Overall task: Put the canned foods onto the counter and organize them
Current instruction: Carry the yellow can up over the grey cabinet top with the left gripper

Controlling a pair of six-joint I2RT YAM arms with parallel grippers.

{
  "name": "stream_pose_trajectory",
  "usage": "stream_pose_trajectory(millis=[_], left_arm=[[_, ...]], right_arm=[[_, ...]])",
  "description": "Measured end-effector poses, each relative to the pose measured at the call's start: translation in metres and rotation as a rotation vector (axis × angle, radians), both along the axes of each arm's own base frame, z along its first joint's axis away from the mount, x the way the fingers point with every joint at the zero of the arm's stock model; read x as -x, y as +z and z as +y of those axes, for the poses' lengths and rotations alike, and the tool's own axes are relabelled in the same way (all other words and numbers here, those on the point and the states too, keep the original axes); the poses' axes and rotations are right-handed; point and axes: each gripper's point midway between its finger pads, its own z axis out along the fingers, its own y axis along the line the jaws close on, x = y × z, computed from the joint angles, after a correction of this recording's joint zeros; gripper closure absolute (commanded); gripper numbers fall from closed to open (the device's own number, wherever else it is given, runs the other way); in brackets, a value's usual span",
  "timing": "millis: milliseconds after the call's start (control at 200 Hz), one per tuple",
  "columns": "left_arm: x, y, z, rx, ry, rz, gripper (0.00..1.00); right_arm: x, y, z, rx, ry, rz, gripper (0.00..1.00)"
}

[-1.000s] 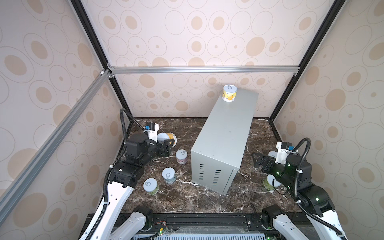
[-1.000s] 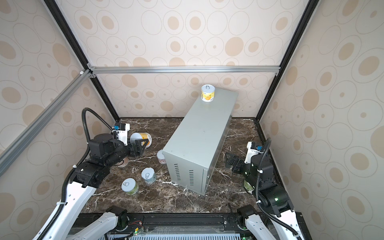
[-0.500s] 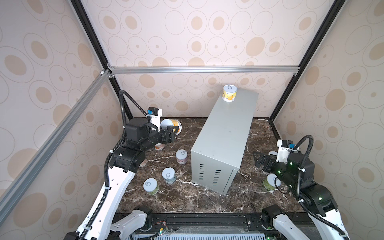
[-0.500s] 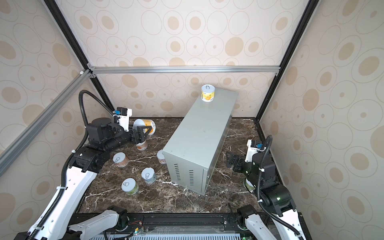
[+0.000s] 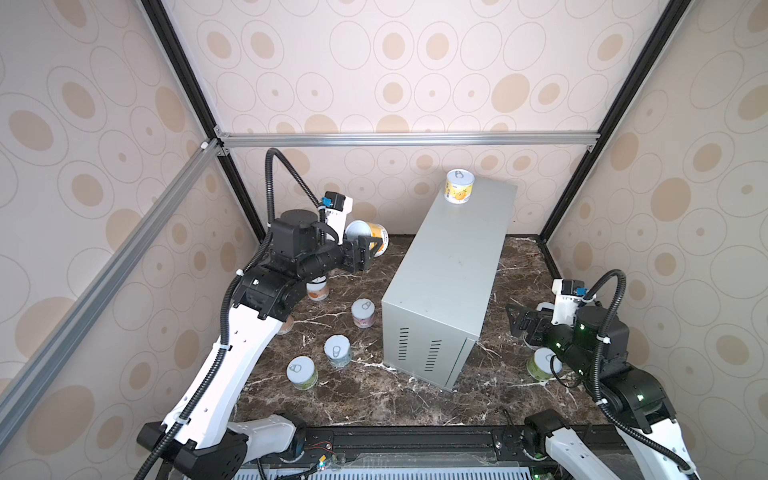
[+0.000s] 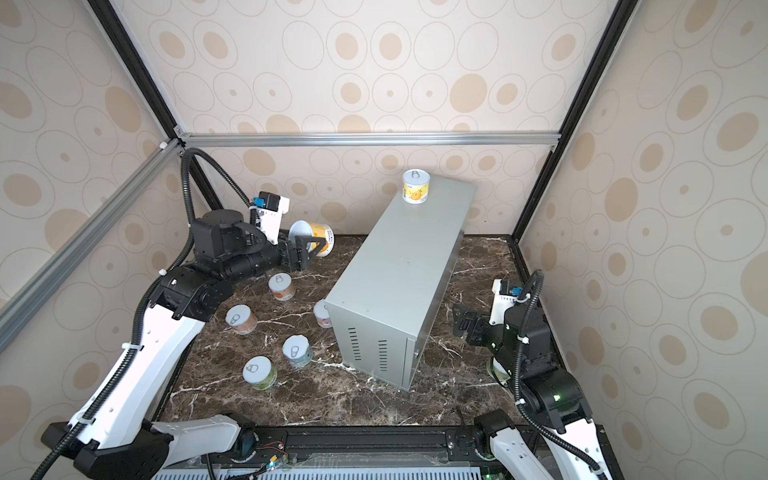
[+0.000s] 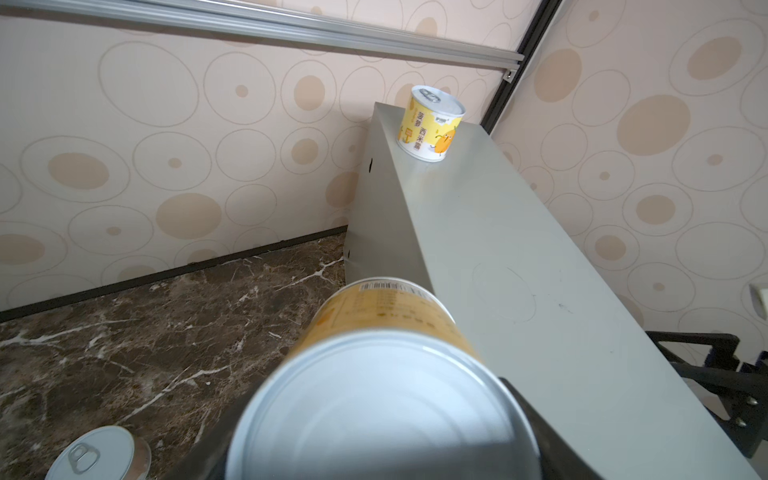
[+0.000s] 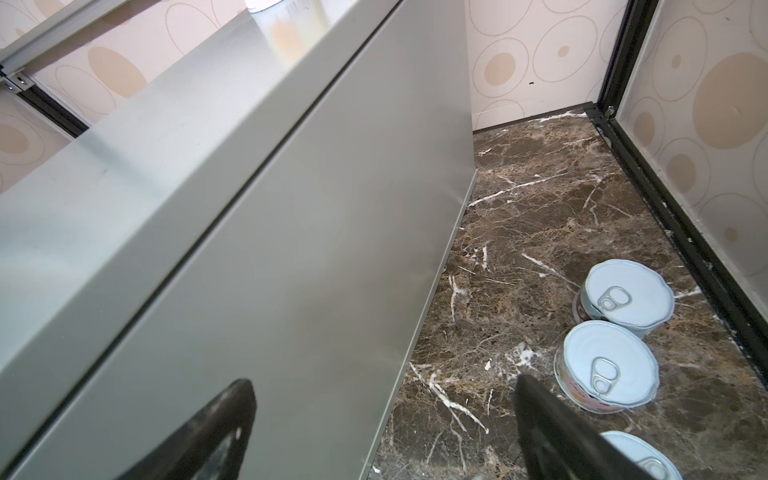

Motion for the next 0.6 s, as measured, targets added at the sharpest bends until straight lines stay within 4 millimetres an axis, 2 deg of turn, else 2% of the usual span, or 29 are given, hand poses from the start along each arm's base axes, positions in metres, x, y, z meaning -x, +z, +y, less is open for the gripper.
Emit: stream_pose_trajectory(millis=[220, 600], left_arm=[[0.007, 0.009, -0.029, -0.075, -0.051, -0.016, 0.49], [0.030, 0.000, -0.073, -0.237, -0.115, -0.027, 0.49]], right_arm=[[0.000, 0.000, -0.001, 0.012, -0.001, -0.003, 0.01], [0.000, 0.000, -0.001, 0.020, 0.000, -0.004, 0.01]])
